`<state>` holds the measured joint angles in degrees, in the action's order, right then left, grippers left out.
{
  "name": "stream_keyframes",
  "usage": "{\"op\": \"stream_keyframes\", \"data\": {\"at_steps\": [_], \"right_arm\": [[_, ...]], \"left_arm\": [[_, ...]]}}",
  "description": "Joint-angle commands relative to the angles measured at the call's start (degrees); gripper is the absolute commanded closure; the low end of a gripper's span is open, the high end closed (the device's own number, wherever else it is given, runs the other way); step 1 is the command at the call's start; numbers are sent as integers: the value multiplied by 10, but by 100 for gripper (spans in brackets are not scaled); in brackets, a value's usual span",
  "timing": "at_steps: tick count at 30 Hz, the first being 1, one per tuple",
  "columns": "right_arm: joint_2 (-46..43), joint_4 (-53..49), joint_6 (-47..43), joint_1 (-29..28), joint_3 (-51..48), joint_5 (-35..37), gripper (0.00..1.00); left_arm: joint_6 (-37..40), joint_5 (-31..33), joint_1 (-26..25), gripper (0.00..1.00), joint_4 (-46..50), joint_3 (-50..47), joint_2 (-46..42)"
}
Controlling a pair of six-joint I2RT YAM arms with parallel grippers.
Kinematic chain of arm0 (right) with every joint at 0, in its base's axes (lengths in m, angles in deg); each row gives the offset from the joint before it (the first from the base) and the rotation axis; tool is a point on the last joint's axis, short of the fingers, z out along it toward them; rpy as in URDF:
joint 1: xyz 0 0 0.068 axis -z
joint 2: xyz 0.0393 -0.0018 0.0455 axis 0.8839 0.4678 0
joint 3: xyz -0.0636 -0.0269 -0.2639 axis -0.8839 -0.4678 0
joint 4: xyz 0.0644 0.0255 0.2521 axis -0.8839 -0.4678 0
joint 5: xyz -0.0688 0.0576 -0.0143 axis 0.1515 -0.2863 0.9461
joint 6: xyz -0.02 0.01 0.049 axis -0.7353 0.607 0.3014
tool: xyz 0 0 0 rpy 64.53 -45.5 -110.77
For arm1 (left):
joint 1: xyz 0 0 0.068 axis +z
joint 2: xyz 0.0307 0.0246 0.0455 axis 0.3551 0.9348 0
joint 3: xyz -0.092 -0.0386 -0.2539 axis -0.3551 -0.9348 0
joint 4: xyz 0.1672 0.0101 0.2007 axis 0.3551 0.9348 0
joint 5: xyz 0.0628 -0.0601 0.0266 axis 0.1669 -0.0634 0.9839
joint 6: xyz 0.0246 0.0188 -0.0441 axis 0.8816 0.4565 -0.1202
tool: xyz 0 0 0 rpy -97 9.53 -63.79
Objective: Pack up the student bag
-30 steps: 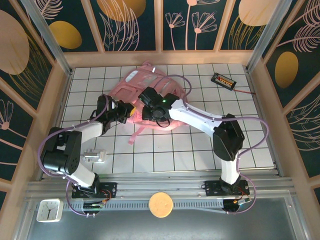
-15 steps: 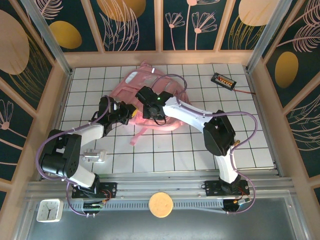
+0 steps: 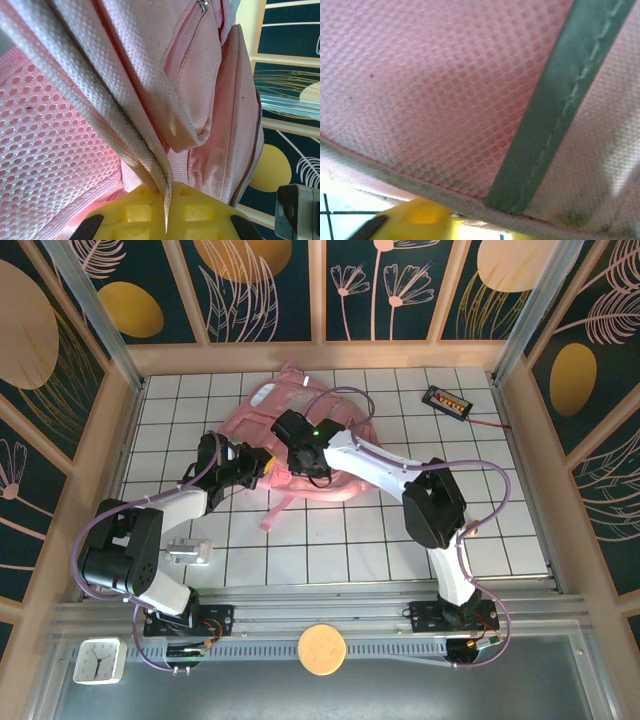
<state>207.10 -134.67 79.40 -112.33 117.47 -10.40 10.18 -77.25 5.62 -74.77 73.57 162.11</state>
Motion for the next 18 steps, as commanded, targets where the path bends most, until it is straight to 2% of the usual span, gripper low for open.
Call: {"op": "stream_keyframes", "data": {"at_steps": [1,5,8,12,18], "right_arm": [[20,9,6,13,29,40,83],[21,-2,3,13,35,37,89],[11,-11,-1,13,28,33,99],[-17,-16,-8,17,-11,28,100],[-95,10,-29,45,-134,-9,100]], "left_arm": [[-30,-52,-9,100,-48,-4,-23],[-28,-53,-9,100,-52,-10,-24],[-12,-50,-7,100,-32,-5,-23],[21,-43,8,100,8,4,-26],[100,-37,77,100,94,18,-28]]}}
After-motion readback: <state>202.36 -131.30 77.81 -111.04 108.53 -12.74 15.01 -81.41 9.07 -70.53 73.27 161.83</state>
